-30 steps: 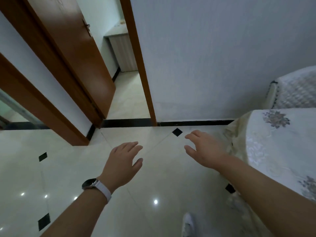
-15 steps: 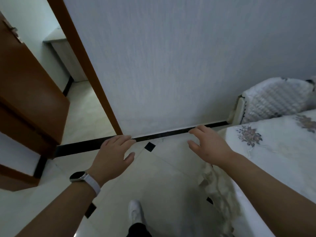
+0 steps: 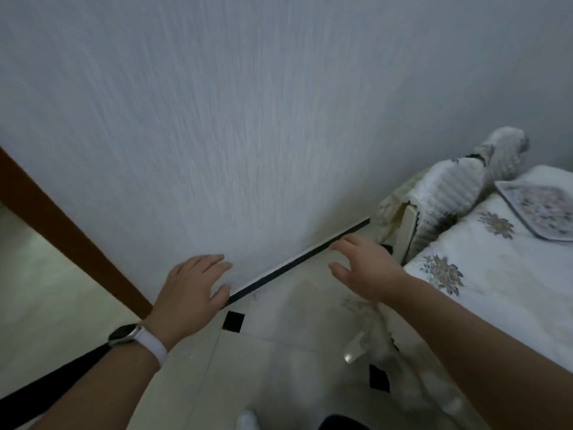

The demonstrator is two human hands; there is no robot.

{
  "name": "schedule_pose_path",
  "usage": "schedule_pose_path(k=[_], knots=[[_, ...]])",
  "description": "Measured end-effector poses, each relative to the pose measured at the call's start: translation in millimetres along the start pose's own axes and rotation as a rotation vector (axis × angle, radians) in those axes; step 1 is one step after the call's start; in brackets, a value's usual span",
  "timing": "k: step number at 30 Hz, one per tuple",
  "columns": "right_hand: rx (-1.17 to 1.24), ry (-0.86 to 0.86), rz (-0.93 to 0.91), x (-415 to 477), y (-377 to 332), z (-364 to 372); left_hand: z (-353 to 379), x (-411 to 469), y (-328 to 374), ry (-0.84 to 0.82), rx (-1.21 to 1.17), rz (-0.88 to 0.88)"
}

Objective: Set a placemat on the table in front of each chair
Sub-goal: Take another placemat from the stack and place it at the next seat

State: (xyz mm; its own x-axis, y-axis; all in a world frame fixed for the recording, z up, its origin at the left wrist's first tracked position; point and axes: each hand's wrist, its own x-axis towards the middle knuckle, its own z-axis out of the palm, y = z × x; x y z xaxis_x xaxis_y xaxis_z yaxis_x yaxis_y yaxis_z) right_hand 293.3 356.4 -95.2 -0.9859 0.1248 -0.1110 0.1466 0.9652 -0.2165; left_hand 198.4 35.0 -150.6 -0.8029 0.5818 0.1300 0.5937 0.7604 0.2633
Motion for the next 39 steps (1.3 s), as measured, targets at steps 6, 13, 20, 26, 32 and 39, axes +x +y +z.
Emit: schedule_pose_path(k=[6,13,20,26,32,39], knots=[[0.072,0.119,0.122,24.9,10.0,-28.9,2.5,82.3,-11.3,-0.007,-0.026,0.174],[0.127,0.154,0.291,68.3,68.1,-39.2,23.0,189.1,8.8,-0.076,-0.047,0.318],[0.233,0.194,0.366,156.8,143.1,-36.2,44.1,319.8,35.6,-0.121,-0.037,0.415],[0.304,0.243,0.478,216.7,232.7,-61.3,67.3,450.5,80.6,-0.172,-0.017,0.476],[0.284,0.279,0.625,220.0,310.5,-97.5,95.3,531.0,153.4,-0.196,-0.081,0.594],[0.31,0.345,0.835,191.1,375.4,-108.4,122.1,608.6,235.9,-0.231,-0.073,0.78]])
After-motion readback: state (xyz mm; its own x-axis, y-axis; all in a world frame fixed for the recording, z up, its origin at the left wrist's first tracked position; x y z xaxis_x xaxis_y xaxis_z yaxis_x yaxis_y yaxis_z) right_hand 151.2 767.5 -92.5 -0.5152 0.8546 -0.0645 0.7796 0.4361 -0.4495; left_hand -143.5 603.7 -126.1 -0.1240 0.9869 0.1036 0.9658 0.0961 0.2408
